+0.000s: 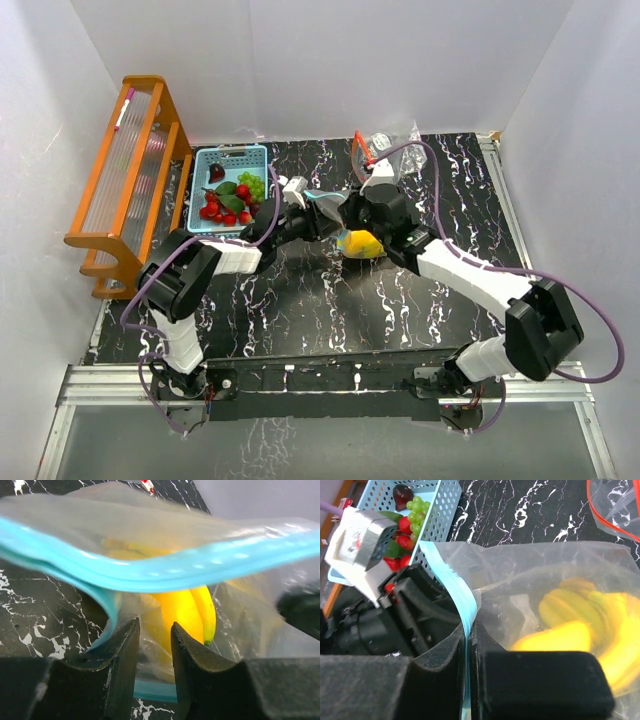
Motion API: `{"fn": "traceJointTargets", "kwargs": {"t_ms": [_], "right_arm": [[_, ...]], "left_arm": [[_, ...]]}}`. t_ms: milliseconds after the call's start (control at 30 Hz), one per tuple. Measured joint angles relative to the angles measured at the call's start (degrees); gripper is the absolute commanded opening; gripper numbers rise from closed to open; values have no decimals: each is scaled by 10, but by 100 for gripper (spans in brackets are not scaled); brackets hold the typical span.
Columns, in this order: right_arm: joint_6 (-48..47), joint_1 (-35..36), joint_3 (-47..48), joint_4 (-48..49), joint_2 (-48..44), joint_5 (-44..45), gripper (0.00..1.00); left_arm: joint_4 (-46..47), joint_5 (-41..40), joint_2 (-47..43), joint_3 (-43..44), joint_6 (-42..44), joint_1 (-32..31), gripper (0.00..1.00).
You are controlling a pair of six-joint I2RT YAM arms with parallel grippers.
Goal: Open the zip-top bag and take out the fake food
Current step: Pick up the fake fruit from the zipper food storage bag.
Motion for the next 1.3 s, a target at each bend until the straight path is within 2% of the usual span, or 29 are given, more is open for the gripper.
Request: {"fn": "traceJointTargets", "kwargs": {"t_ms": [133, 300, 333, 400, 433, 500, 600, 700, 767, 833, 867, 1033, 1300], "right_arm": [[-3, 0, -17, -2, -34, 1, 8], [-9, 0, -21, 0, -38, 1, 8], [-9, 0, -24, 4, -34, 0, 8], [-9, 0, -33, 15, -23, -1, 8], [-9, 0, -40, 19, -16, -2, 8], [-9, 0, -51, 29, -2, -6, 8], [-9, 2, -60, 32, 14, -15, 8], [-8, 2, -64, 43, 19, -16, 8], [-7, 1, -64, 55, 19, -16, 8], [-5, 1, -64, 65, 19, -17, 8], [-3, 1, -64, 68, 19, -20, 8], [7, 8, -66, 73, 19, -44, 8], [13, 18, -73, 75, 20, -45, 8]], "left_arm": [[-10, -4, 21, 22, -1, 0, 40], [-17, 11, 34, 22, -9, -2, 66], [-19, 14, 33, 23, -10, -4, 68], [-35, 19, 29, 25, -13, -10, 68], [-45, 18, 27, 26, -15, -13, 64], [-76, 15, 16, 26, -16, -19, 49], [-147, -6, -10, 33, -4, -24, 43], [-202, -27, -42, 47, 16, -25, 42], [-206, -33, -54, 49, 21, -25, 40], [-197, -34, -52, 49, 17, -24, 32], [-189, -34, -45, 48, 10, -24, 31], [-101, -23, 16, 41, -35, -28, 31], [-19, 9, 64, 38, -89, -31, 50]]}}
